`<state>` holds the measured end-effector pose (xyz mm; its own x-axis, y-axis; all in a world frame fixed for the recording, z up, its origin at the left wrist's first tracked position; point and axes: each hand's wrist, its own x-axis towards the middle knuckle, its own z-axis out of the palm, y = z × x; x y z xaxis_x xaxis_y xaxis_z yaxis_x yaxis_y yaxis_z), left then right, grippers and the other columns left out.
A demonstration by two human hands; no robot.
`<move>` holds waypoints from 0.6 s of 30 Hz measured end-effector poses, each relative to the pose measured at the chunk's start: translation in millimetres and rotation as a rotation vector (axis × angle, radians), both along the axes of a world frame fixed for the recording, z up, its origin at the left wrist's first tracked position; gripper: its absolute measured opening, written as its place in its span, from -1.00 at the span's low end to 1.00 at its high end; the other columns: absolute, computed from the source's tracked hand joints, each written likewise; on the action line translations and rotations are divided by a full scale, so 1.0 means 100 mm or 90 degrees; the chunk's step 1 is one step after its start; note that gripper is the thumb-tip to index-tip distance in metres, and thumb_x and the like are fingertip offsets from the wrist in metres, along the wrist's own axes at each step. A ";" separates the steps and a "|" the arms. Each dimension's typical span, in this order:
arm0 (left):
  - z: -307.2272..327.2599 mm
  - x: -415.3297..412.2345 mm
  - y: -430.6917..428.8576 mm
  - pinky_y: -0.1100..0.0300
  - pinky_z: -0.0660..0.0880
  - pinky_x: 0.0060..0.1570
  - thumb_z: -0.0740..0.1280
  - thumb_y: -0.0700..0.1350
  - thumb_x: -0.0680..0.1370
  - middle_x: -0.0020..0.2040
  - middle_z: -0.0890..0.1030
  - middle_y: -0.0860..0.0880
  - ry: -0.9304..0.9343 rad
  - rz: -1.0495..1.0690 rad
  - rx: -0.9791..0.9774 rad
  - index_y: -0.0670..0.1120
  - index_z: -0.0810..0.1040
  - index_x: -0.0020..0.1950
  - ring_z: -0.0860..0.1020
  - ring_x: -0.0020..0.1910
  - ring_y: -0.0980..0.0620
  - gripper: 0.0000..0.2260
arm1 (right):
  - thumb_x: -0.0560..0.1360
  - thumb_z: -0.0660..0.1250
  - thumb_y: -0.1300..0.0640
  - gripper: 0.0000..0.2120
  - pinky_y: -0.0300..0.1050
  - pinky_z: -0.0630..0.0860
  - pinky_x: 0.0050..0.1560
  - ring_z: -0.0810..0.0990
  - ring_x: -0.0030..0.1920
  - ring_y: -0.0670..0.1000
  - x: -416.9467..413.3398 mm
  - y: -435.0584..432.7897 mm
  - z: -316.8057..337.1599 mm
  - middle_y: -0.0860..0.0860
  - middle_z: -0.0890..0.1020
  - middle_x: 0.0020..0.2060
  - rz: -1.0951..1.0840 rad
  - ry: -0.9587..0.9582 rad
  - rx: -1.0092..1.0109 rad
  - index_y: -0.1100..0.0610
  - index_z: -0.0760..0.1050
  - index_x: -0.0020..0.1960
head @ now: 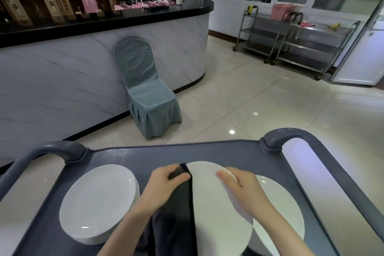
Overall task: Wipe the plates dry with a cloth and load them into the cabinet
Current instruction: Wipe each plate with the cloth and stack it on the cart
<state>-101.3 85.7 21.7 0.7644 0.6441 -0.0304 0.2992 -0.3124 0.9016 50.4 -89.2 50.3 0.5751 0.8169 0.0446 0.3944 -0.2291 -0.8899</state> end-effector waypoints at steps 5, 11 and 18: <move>0.11 0.11 0.00 0.34 0.48 -0.11 0.39 -0.09 0.57 -0.17 0.69 0.12 -0.024 -0.082 0.025 0.13 0.66 -0.14 0.57 -0.18 0.27 -0.86 | 0.62 0.31 0.06 -0.61 -0.25 0.22 -0.33 0.24 -0.37 -0.14 0.14 0.05 0.13 -0.12 0.30 -0.43 0.029 -0.086 -0.004 0.13 0.35 -0.35; -0.06 0.27 -0.35 0.22 0.56 -0.23 0.31 -0.03 0.62 -0.23 0.69 0.02 -0.216 0.413 -0.408 -0.12 0.62 -0.16 0.60 -0.24 0.09 -0.76 | 0.64 0.26 0.04 -0.50 -0.36 0.20 -0.45 0.20 -0.45 -0.16 -0.15 0.25 0.07 -0.19 0.25 -0.52 -0.425 0.143 0.242 -0.07 0.28 -0.47; -0.04 0.14 -0.29 0.12 0.50 -0.18 0.31 -0.03 0.61 -0.21 0.66 -0.07 -0.186 0.459 -0.333 -0.15 0.62 -0.15 0.54 -0.24 0.02 -0.75 | 0.64 0.24 -0.01 -0.68 -0.21 0.42 -0.20 0.43 -0.28 -0.05 -0.22 0.14 -0.11 -0.22 0.49 -0.41 -0.339 0.262 0.184 -0.14 0.48 -0.29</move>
